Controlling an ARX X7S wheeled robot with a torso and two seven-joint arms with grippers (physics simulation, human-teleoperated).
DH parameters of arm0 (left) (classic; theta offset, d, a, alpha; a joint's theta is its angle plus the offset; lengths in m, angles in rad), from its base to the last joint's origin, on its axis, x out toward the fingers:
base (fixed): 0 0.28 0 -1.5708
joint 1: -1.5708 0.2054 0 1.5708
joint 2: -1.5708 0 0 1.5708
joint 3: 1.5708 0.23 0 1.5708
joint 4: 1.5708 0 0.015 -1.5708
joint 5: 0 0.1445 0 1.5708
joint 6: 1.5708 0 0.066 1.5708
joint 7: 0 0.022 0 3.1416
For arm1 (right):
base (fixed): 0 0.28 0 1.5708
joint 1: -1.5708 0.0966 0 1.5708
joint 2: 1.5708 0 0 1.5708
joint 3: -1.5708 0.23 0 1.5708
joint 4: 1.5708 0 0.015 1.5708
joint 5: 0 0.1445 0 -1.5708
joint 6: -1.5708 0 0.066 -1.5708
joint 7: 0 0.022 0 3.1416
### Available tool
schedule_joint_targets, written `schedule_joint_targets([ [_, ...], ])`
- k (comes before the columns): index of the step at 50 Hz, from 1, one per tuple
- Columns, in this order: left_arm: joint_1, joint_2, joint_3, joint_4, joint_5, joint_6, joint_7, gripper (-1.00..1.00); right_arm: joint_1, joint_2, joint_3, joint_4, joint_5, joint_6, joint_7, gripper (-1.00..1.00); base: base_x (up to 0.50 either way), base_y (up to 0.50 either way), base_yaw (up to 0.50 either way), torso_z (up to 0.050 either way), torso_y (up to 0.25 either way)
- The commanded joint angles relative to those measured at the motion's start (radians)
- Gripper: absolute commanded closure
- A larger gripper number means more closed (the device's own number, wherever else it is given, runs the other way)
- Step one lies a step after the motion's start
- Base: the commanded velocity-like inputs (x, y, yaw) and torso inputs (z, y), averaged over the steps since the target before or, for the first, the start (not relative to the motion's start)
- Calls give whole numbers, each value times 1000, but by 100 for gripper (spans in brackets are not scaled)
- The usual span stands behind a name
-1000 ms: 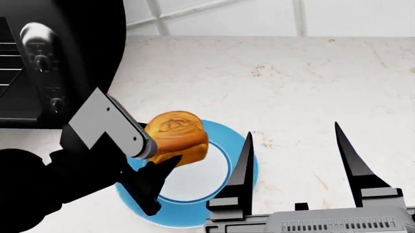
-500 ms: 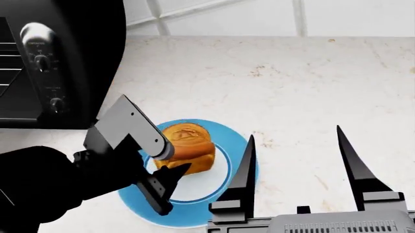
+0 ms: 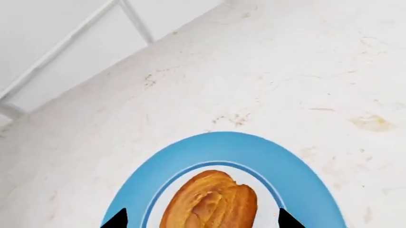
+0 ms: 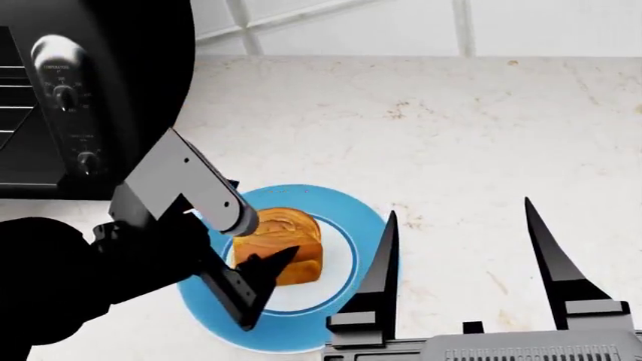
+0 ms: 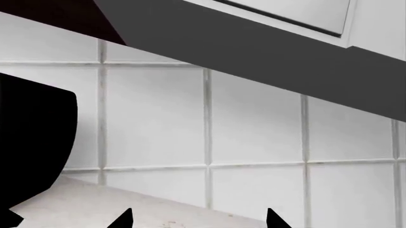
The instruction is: Pick the bread from the rack and place it on the plate on the counter.
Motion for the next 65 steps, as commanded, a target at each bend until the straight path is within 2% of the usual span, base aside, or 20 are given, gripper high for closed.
schedule_joint_targets([
  [1, 8, -48, -86, 188, -103, -79, -78, -100, -8, 1, 5, 11, 6, -16, 5, -100, 0, 0, 0, 0, 0],
  [14, 141, -154, -295, 495, -273, -131, -295, -100, -11, 2, 2, 15, 12, -31, 8, -100, 0, 0, 0, 0, 0],
  [16, 188, -173, -344, 558, -301, -113, -339, -100, -16, 1, 2, 27, 13, -46, 10, -100, 0, 0, 0, 0, 0],
  [25, 331, -245, -441, 697, -358, -70, -425, -100, -19, 6, 2, 6, 14, -32, 13, -100, 0, 0, 0, 0, 0],
  [30, 363, -267, -475, 776, -418, -81, -492, -100, -9, 3, -12, 3, 14, -24, 13, -100, 0, 0, 0, 0, 0],
  [42, 454, -313, -548, 862, -451, -33, -552, -100, -11, 7, -14, -10, 19, -15, 13, -100, 0, 0, 0, 0, 0],
  [50, 446, -334, -559, 898, -500, -47, -610, -100, -25, 11, -12, -4, 26, -36, 13, -100, 0, 0, 0, 0, 0],
  [65, 448, -355, -572, 909, -525, -32, -637, -100, -30, 21, -10, -21, 33, -32, 13, -100, 0, 0, 0, 0, 0],
])
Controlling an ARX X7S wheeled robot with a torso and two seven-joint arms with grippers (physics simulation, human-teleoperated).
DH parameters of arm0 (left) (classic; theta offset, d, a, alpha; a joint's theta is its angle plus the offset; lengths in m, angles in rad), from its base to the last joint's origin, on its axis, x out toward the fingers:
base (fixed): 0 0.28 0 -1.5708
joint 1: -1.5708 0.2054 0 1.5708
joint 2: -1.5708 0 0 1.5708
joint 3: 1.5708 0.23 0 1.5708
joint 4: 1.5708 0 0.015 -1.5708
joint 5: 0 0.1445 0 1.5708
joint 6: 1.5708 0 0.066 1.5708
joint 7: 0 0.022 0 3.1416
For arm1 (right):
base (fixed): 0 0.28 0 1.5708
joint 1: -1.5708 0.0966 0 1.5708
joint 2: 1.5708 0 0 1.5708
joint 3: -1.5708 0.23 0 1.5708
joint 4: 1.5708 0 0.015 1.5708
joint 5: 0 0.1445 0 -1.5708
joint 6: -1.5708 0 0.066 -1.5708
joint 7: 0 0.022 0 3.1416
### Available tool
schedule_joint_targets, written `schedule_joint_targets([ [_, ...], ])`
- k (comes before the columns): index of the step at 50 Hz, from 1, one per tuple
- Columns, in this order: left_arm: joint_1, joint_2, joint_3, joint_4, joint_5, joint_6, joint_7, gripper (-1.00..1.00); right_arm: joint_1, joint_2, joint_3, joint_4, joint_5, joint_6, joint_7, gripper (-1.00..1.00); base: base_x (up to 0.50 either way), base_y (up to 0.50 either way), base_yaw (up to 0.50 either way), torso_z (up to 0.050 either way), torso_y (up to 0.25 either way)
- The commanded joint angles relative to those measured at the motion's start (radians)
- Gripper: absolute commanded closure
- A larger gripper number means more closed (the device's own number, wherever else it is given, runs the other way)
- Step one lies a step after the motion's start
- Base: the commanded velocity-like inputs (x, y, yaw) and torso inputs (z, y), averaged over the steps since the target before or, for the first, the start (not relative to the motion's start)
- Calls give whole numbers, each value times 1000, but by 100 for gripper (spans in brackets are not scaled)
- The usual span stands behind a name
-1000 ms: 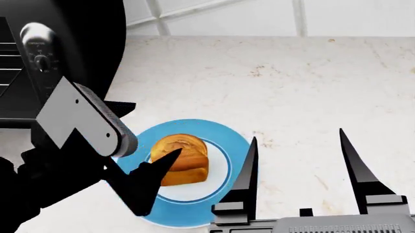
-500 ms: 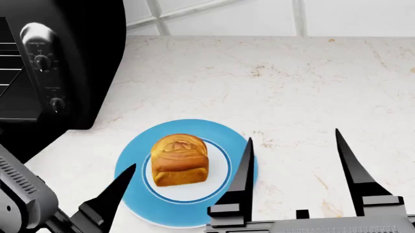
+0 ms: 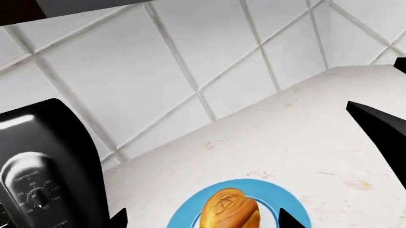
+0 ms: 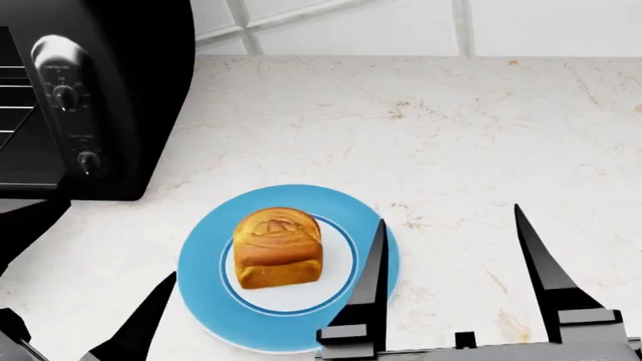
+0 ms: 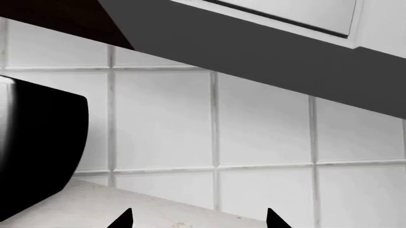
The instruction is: Pick the bread from the rack and place it on the plate on the counter.
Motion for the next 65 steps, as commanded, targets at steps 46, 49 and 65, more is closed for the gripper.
schedule_joint_targets([
  [46, 14, -358, 294, 78, 19, 498, -195, -100, 290, 595, -468, -81, 510, -151, 723, -100, 0, 0, 0, 0, 0],
  [49, -114, -500, 617, 79, 108, 739, -258, -100, 561, 705, -784, -81, 613, -249, 927, -100, 0, 0, 0, 0, 0],
  [65, -1630, -312, 2777, 78, 635, 1526, -868, -100, 1293, 742, -1640, -81, 706, -484, 1271, -100, 0, 0, 0, 0, 0],
])
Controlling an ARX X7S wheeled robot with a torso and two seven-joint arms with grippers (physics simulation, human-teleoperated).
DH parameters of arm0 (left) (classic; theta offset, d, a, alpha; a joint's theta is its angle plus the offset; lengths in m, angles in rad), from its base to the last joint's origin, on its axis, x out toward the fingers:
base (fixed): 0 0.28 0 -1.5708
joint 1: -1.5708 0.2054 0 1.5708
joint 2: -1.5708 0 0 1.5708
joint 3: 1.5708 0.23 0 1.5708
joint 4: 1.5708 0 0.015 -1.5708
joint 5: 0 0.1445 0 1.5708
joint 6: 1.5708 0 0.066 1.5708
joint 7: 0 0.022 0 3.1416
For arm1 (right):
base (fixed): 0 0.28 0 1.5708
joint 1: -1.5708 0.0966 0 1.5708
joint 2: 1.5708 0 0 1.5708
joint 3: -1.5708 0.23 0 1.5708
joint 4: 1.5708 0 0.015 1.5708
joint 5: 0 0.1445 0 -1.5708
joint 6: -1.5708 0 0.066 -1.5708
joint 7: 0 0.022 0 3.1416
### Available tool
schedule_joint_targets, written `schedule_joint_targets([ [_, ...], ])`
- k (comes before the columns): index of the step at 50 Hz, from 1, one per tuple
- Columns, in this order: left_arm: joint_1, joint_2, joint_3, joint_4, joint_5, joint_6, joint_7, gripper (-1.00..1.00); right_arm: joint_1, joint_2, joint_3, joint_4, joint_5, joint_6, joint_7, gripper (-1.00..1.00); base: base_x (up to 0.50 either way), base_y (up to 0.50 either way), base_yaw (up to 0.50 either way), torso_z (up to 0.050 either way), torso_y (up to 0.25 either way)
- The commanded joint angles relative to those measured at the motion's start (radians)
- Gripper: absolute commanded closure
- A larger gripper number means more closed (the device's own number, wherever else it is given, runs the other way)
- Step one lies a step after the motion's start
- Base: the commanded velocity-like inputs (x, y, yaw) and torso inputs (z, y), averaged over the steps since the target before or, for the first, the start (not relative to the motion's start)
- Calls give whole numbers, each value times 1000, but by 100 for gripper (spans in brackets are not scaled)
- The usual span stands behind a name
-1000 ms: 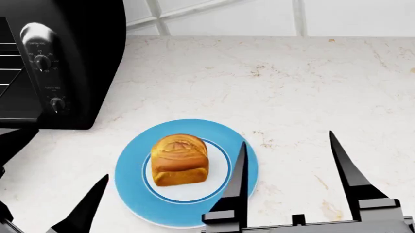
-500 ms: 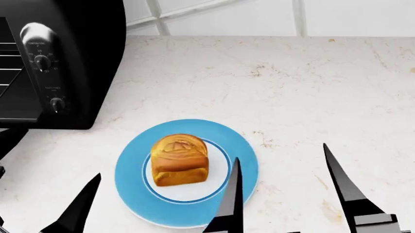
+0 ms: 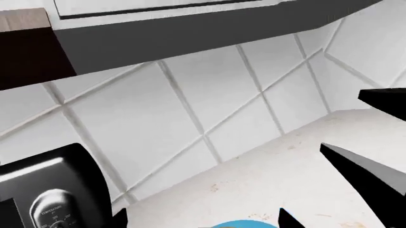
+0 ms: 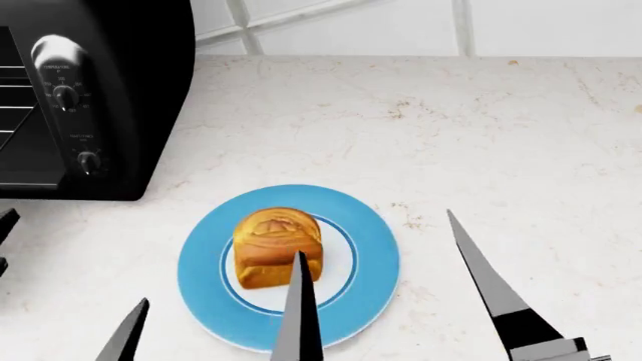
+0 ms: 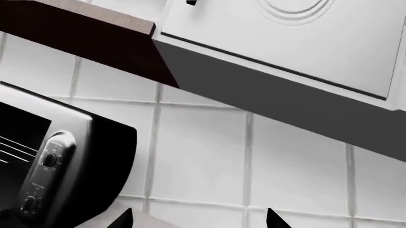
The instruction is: Pick the bread from the rack and place it on the plate on the counter.
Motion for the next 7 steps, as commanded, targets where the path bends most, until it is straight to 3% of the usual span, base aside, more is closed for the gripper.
schedule_joint_targets([
  [1, -890, 179, 1405, 3, 341, 554, -462, -100, 385, 91, -454, 0, 112, -131, 257, -100, 0, 0, 0, 0, 0],
  [7, -884, 267, 1480, 4, 444, 602, -611, -100, 389, 83, -449, 0, 116, -123, 257, -100, 0, 0, 0, 0, 0],
])
